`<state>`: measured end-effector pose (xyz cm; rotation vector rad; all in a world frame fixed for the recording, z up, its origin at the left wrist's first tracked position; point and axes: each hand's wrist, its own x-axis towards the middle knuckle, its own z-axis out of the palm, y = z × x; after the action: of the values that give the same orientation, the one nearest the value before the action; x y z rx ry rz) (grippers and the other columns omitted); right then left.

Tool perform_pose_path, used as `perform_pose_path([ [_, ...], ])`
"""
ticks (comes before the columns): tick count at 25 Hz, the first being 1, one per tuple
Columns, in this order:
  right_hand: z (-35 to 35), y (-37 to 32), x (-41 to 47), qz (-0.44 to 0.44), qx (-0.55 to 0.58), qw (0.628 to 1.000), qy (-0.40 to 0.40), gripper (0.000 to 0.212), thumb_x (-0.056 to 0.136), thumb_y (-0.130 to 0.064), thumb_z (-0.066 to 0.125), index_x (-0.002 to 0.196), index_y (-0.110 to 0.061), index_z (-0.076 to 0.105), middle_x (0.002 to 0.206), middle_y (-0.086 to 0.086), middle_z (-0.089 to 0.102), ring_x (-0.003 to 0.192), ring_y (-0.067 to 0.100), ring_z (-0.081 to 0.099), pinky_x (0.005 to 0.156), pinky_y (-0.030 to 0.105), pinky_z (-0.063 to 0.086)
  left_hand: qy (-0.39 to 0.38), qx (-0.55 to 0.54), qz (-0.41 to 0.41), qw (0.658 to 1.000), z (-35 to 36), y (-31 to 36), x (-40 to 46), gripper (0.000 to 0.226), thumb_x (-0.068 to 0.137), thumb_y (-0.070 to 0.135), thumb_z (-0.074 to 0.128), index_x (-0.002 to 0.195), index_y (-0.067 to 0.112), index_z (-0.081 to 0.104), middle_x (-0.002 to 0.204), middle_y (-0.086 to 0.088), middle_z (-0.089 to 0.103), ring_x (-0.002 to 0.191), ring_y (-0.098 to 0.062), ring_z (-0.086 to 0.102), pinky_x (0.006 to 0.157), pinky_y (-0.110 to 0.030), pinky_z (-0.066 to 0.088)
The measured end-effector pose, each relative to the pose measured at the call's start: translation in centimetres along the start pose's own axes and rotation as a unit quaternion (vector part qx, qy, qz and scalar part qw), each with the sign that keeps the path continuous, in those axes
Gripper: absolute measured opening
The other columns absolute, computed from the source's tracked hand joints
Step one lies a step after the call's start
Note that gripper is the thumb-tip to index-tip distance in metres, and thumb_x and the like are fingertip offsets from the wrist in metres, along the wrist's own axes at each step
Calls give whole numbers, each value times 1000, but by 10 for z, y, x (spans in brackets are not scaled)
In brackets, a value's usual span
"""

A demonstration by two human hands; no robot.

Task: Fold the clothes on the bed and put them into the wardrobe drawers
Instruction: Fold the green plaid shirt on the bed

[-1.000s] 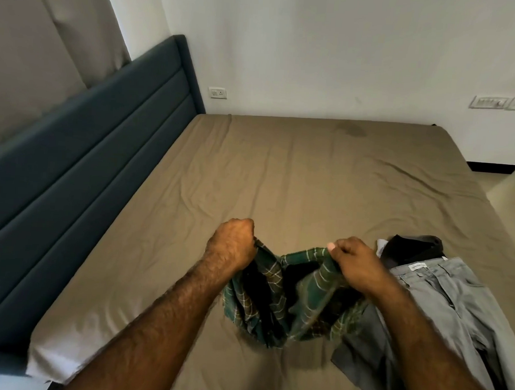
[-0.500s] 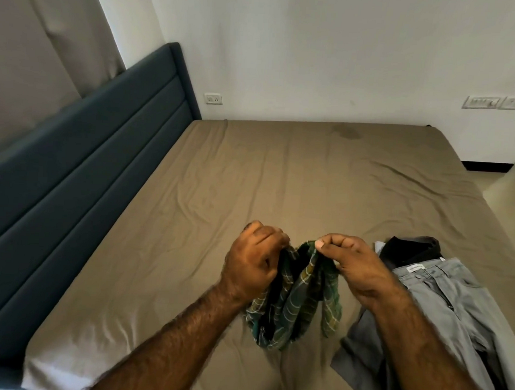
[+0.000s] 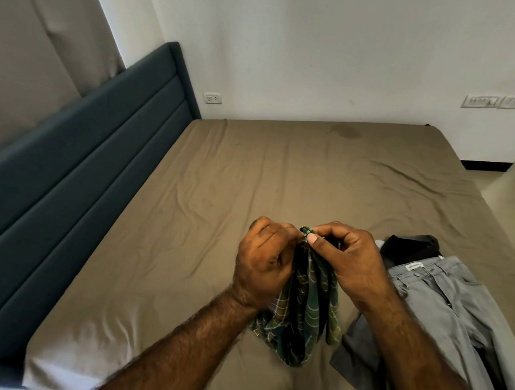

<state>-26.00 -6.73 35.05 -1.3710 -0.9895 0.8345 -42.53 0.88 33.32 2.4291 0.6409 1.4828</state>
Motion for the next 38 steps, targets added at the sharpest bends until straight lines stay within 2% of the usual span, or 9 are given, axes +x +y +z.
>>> perform_pose_path([
  [7, -8, -8, -14, -8, 46, 998, -32, 8, 89, -6, 77, 95, -11, 81, 90, 6, 78, 81, 16, 73, 71, 27, 60, -46, -61, 1, 997, -11, 4, 8, 15, 89, -6, 72, 96, 5, 79, 94, 1, 77, 84, -14, 67, 78, -32, 54],
  [10, -7, -11, -18, -50, -19, 998, -35, 10, 90, -7, 78, 92, -16, 81, 89, 5, 78, 82, 19, 74, 74, 32, 62, -65, -79, -69, 992, -23, 5, 11, 21, 79, -6, 79, 95, 8, 76, 88, 4, 73, 78, -10, 66, 72, -24, 54],
  [14, 0, -9, -22, -91, -44, 995, -9, 13, 91, -7, 77, 92, -20, 81, 88, 1, 78, 82, 21, 75, 74, 37, 63, -149, -165, -174, 959, -30, 2, 21, 30, 84, 3, 76, 113, 11, 75, 114, 3, 75, 84, -15, 70, 76, -24, 56],
  [18, 7, -12, -23, -106, -78, 991, 28, 18, 89, -7, 79, 93, -24, 81, 88, -5, 78, 82, 16, 75, 73, 35, 63, -231, -216, -248, 916, -37, 2, 29, 10, 92, 10, 75, 101, 13, 77, 92, 0, 77, 81, -22, 75, 74, -47, 63],
  [23, 1, -25, -28, -255, -297, 920, 12, 12, 100, -24, 69, 109, -23, 77, 90, -12, 71, 80, 7, 67, 70, 31, 57, -171, -201, -226, 938, -45, 16, 29, 10, 89, 11, 80, 86, 10, 72, 74, -5, 71, 66, -27, 69, 57, -42, 59],
  [26, -2, -24, -29, -285, -354, 890, 36, 16, 102, -31, 58, 108, -21, 68, 91, -7, 63, 76, 13, 61, 64, 39, 55, -179, -283, -246, 909, -44, 24, 27, 9, 96, 12, 74, 100, 4, 73, 86, -12, 75, 75, -29, 73, 67, -42, 62],
  [29, -5, -23, -30, -346, -380, 855, 69, 15, 101, -23, 63, 107, -11, 71, 91, 2, 67, 73, 21, 63, 63, 40, 56, -157, -416, -339, 829, -43, 29, 24, 21, 106, 12, 60, 120, 2, 71, 101, -23, 76, 94, -33, 74, 85, -43, 62],
  [36, -7, -16, -29, -408, -325, 853, 29, 17, 97, -8, 69, 111, -3, 75, 104, 8, 69, 85, 26, 68, 69, 42, 58, -286, -485, -398, 725, -54, 10, 40, 12, 94, 7, 68, 102, 1, 74, 93, -16, 73, 80, -22, 71, 77, -31, 60],
  [38, -3, -17, -31, -384, -291, 876, 16, 17, 98, -8, 66, 112, -7, 76, 105, 5, 66, 88, 22, 66, 71, 37, 58, -284, -463, -364, 757, -53, 7, 40, 10, 97, 10, 64, 99, 3, 70, 89, -15, 69, 78, -24, 67, 74, -35, 56],
])
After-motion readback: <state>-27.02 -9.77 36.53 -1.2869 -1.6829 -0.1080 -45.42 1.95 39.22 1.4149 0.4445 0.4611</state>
